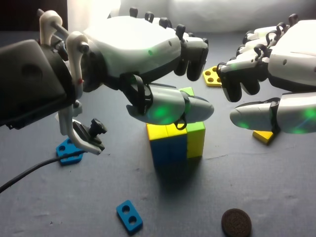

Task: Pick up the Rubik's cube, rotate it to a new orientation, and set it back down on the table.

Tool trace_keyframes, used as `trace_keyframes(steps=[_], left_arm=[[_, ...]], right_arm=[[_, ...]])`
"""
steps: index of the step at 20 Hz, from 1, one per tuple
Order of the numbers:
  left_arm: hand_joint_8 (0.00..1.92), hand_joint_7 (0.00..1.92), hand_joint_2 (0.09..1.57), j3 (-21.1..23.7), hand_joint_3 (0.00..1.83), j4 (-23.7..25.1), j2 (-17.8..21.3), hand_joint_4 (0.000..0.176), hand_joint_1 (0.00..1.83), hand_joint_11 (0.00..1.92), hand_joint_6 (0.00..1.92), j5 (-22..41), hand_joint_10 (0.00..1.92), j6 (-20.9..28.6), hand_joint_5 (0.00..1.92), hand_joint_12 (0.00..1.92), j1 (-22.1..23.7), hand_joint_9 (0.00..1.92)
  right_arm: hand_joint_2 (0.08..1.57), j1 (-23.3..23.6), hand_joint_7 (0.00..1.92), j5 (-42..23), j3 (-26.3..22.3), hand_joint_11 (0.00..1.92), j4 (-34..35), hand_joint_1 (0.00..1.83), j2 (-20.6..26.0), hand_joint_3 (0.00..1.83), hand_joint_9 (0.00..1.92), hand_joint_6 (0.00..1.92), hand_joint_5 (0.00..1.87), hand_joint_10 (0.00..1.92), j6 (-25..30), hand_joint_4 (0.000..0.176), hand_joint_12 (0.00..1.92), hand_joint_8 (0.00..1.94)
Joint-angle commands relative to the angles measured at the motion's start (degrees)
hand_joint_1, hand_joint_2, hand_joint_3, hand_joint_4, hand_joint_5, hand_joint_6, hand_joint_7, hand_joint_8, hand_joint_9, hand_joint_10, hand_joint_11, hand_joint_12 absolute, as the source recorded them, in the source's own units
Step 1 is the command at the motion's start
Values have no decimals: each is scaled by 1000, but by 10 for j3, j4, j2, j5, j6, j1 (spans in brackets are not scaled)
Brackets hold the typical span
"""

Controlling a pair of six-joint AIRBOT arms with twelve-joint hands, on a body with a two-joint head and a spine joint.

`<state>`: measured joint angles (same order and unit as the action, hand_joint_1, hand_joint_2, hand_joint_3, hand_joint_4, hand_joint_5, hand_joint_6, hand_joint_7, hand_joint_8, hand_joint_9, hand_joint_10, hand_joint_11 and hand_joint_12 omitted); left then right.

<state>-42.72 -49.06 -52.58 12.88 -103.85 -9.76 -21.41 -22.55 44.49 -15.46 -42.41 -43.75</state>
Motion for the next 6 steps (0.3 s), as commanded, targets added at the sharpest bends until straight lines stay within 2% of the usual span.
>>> trace_keyframes(steps=[1,3,4,5,6], left_arm=[[1397,336,1236,2,0,9,4,0,306,182,1397,40,1437,-6,293,1608,12,331],[1419,340,1242,0,0,16,5,0,285,187,1396,40,1431,-16,295,1621,24,344],[1421,336,1250,0,4,29,6,0,256,190,1394,40,1427,-16,293,1617,30,342],[1411,345,1247,0,1,34,7,0,269,201,1389,40,1414,-16,286,1596,33,354],[1406,345,1242,1,0,46,8,0,283,198,1384,39,1410,-16,277,1590,37,357]], right_arm=[[1333,5,538,-74,0,266,6,0,3,2,407,1357,383,1847,-5,0,1921,1534],[1338,5,519,-120,13,243,-82,0,2,3,393,1355,367,1851,24,0,1921,1533],[1340,5,522,-166,26,246,-164,0,2,3,395,1352,366,1850,81,0,1921,1535],[1340,5,522,-195,37,269,-213,0,2,2,399,1350,381,1855,112,0,1921,1543],[1339,6,519,-277,59,276,-318,0,1,1,403,1336,398,1856,164,0,1921,1554]])
